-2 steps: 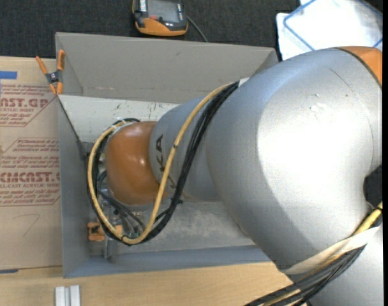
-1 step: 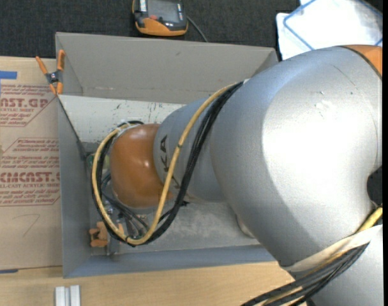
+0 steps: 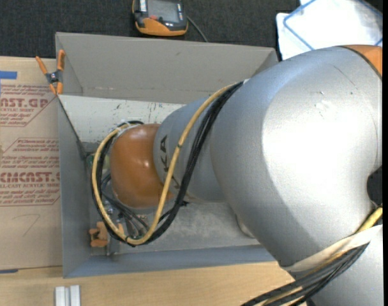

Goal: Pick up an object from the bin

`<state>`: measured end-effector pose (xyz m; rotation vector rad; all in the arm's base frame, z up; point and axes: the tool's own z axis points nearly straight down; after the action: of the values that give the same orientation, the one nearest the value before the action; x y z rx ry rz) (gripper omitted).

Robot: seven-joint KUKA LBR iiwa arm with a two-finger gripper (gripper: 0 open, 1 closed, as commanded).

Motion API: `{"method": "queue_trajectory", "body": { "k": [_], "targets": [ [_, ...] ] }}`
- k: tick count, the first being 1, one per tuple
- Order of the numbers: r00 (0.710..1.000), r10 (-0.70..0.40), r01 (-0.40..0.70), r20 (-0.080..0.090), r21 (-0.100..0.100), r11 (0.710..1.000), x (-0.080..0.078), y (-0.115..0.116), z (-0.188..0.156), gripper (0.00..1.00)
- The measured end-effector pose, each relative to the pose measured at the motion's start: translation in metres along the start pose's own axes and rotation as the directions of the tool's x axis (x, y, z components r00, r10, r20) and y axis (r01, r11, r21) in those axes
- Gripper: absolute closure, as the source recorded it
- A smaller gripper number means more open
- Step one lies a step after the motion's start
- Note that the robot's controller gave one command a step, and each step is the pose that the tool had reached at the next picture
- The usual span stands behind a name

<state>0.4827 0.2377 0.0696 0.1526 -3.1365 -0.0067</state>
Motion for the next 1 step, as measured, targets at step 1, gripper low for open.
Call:
{"method": "queue_trajectory", "body": {
  "k": [1],
  "targets": [
    [1.000,0.000,0.000,-0.002,0.000,1.000,0.0009,0.0002,-0.0144,1.00]
  ]
}}
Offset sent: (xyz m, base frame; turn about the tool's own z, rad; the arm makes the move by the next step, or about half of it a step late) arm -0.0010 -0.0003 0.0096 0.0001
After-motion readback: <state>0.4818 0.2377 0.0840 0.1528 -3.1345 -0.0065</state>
